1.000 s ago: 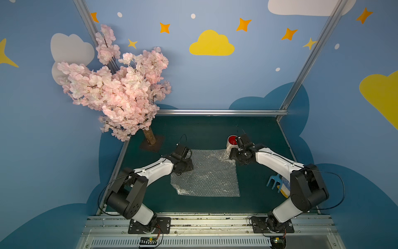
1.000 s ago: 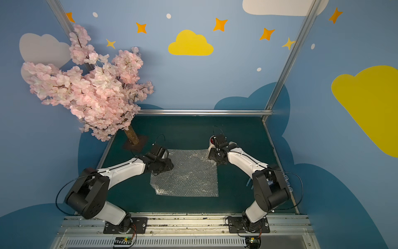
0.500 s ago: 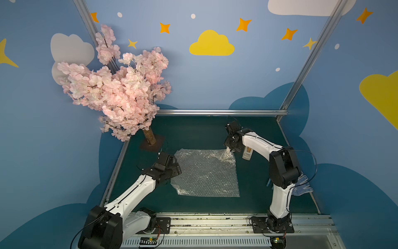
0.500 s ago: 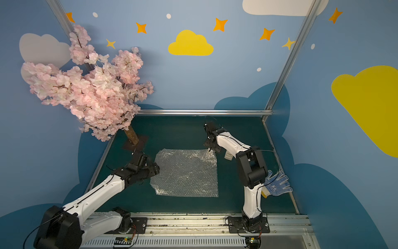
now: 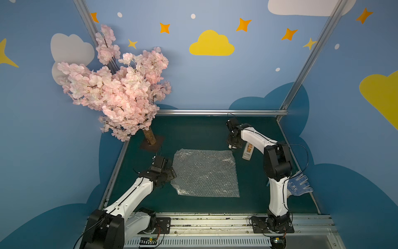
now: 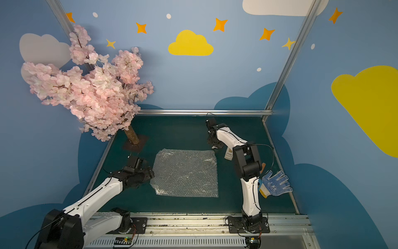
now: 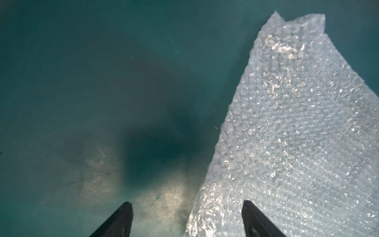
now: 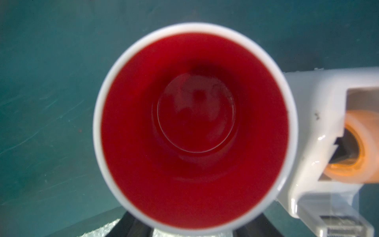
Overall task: Wrap mugs in bubble wrap
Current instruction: Pick up the mug from the center of the board.
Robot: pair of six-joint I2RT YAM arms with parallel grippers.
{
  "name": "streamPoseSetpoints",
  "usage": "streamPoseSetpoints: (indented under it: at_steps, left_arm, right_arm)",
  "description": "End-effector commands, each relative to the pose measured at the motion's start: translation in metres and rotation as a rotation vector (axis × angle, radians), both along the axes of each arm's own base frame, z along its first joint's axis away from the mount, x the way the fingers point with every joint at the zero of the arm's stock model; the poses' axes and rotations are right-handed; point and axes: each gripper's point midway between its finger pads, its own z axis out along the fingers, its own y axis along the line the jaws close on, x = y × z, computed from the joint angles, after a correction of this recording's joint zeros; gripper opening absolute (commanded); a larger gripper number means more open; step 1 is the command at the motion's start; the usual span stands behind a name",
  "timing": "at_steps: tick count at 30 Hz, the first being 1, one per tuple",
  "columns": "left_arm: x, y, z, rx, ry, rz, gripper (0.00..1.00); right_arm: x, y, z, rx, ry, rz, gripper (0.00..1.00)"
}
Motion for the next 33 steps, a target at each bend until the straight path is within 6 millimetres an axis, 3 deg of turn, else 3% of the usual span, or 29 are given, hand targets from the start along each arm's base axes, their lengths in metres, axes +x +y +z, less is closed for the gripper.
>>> streamPoseSetpoints:
  at_steps: [1,10,19,27,33]
  left_arm:
    - [-0.003,-0.001,-0.005,-0.010,0.024,-0.008,0.85]
    - [-0.003,-0.003,-0.007,-0.015,0.029,-0.014,0.85]
    - [-0.003,-0.021,-0.014,-0.097,0.054,-0.070,0.85]
    - [-0.007,-0.044,-0.018,-0.203,0.061,-0.142,0.78]
    - [-0.018,-0.062,-0.019,-0.250,0.069,-0.181,0.71]
  right_arm:
    - [0.001,-0.005,-0.005,-0.031,0.019,0.010,0.47]
    - [0.000,-0.010,-0.012,-0.037,0.039,-0.008,0.21]
    - [0.003,-0.006,0.011,-0.019,-0.024,0.057,0.00]
    - [-0.005,0.016,0.062,-0.021,-0.154,0.207,0.00]
    - [-0.026,0.045,0.091,-0.010,-0.213,0.311,0.00]
